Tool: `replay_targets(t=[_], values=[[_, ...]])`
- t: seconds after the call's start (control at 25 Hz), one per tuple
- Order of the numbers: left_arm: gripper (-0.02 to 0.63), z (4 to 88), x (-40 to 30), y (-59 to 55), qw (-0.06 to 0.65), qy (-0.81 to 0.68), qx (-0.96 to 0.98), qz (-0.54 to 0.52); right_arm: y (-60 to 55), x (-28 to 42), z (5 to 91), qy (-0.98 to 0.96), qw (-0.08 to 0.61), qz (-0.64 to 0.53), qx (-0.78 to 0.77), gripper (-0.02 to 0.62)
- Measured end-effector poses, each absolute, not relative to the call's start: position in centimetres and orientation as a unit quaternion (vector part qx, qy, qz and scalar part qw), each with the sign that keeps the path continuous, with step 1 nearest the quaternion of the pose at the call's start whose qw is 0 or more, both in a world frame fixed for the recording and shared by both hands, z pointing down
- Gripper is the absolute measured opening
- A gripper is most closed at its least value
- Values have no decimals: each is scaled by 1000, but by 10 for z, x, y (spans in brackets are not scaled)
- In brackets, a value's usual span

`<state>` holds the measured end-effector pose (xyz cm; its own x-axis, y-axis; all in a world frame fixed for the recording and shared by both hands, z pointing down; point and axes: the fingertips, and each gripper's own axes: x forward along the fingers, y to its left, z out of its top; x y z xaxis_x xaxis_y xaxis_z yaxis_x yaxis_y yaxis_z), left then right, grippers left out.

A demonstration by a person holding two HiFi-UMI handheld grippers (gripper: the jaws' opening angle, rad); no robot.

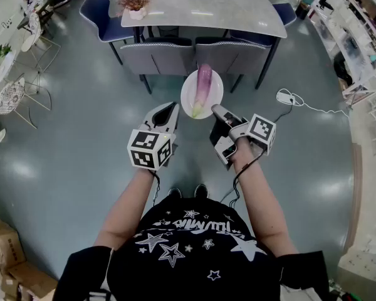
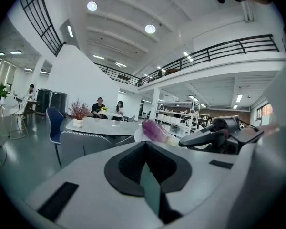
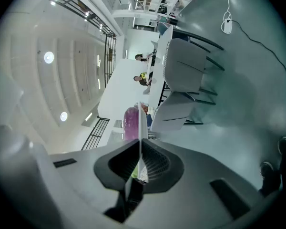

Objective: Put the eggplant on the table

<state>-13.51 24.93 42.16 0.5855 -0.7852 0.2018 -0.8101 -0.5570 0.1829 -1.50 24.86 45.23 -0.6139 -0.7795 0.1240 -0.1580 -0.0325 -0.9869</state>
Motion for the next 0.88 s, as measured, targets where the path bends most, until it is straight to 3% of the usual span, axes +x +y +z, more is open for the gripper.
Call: replay_targets(t=[0.88], values=[[6, 412, -133, 254, 128, -439, 888, 54, 253, -20, 443, 657, 241, -618, -359, 21]])
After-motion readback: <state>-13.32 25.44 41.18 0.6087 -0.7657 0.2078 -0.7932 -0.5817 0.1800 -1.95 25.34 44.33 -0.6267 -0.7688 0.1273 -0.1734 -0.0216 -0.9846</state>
